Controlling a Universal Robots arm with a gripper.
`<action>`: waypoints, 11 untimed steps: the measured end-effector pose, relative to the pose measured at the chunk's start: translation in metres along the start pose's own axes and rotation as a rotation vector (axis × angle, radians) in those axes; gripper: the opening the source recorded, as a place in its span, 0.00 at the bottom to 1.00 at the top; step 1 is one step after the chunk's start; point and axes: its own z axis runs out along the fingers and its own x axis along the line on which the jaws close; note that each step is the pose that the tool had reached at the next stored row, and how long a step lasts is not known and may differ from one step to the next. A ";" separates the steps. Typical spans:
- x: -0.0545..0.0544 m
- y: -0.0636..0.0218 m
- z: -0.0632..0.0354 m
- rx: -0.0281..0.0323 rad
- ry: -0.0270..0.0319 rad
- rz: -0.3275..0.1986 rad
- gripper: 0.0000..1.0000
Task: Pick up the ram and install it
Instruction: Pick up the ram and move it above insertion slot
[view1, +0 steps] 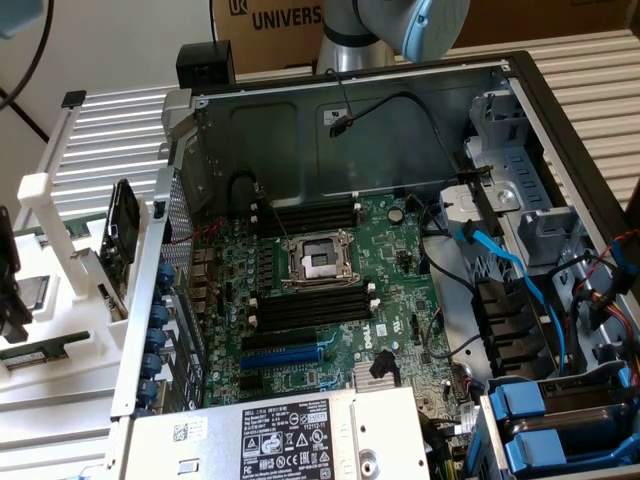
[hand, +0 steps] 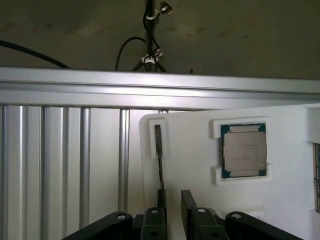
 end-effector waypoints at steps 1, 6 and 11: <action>0.000 0.0001 0.0018 -0.0006 0.0020 0.000 0.26; 0.001 -0.0014 0.0044 -0.0004 0.0055 0.000 0.26; 0.002 -0.0043 0.0043 -0.0007 0.0142 0.000 0.26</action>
